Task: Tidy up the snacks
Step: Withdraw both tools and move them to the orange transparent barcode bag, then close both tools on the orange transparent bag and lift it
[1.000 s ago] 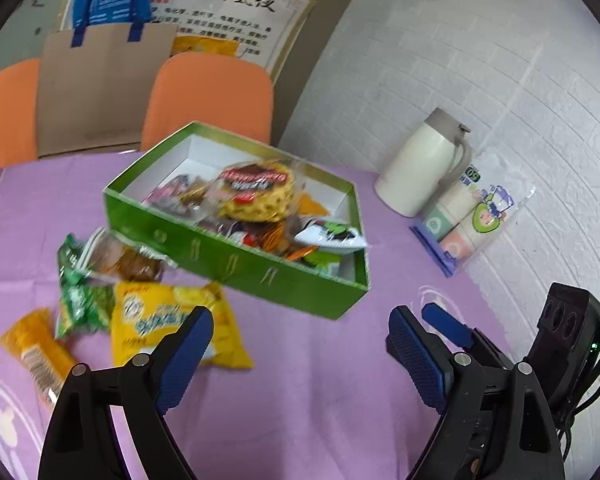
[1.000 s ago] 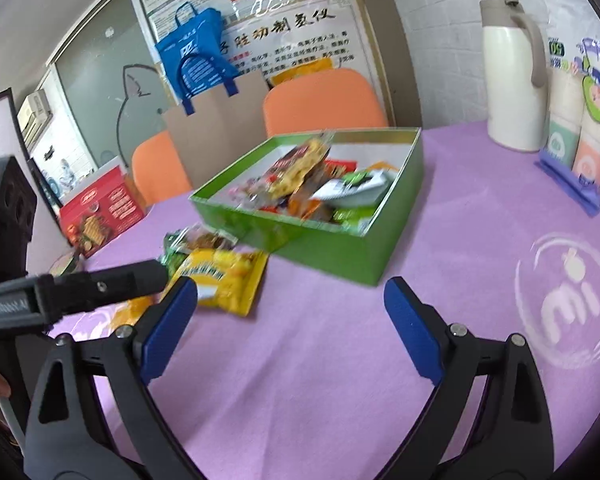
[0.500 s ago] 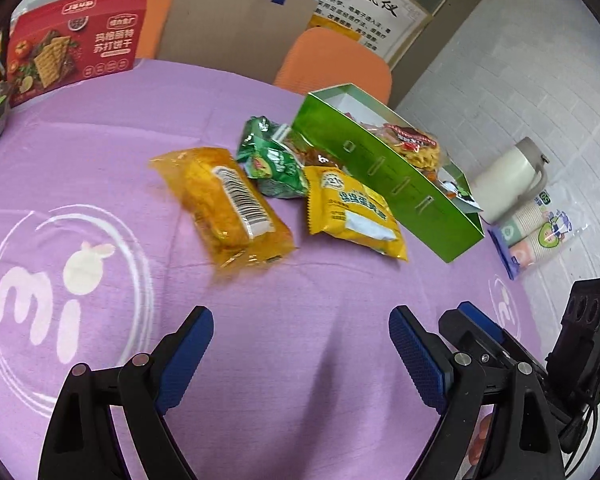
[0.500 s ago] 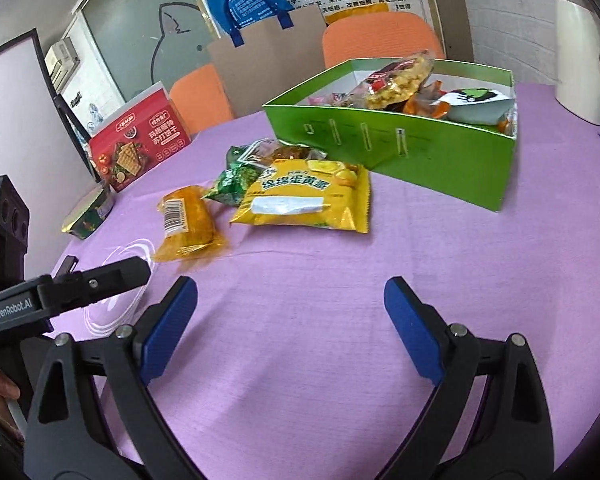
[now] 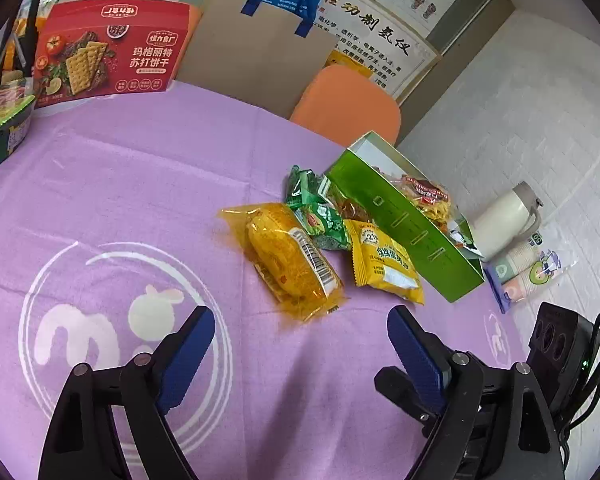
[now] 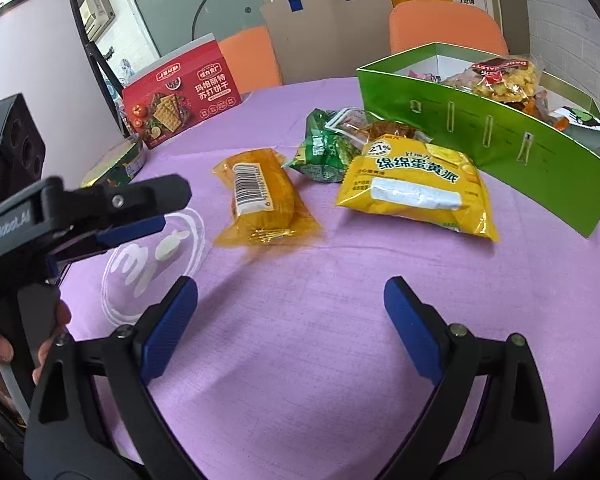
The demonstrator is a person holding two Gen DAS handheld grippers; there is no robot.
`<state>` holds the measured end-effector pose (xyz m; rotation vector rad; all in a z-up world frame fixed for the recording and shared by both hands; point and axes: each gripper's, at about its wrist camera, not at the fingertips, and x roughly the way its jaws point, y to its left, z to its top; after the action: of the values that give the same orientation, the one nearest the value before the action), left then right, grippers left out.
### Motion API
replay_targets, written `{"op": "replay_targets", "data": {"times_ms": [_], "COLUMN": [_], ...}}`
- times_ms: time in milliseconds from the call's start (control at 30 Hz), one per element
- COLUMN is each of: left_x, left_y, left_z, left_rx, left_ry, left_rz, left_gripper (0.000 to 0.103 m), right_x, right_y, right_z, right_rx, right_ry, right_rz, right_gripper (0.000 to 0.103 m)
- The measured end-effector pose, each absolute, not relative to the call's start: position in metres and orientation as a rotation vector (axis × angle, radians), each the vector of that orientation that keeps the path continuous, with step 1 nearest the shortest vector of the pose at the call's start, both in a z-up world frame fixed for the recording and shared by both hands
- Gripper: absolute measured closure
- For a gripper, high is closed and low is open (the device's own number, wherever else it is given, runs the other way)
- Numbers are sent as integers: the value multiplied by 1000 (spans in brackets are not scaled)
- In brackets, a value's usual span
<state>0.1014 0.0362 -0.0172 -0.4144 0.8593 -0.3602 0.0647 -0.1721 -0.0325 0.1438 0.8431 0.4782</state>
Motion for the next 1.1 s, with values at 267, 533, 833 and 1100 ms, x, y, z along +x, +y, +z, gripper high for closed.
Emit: {"op": "replay_targets", "data": {"times_ms": [267,533,833,1100], "left_x": [154,191,200,170], "left_y": [58,50,46,37], "left_z": [-10,-24,-48,-38], "left_rx": [-416,-367,-367,-368], "left_ry": [831,901,971,967], "left_rz": [-320,-393,-443,-478], "left_gripper": [19,19,46,51], "right_x": [78,99,111,77], "right_y": [-154,-128,-138,-162], "right_z": [-33,-38,-46,-36], "right_rx": [155,174,214,181], "right_ry": [858,894,940,932], "right_rz": [496,522,477,474], "right_gripper": [14,26,68,73]}}
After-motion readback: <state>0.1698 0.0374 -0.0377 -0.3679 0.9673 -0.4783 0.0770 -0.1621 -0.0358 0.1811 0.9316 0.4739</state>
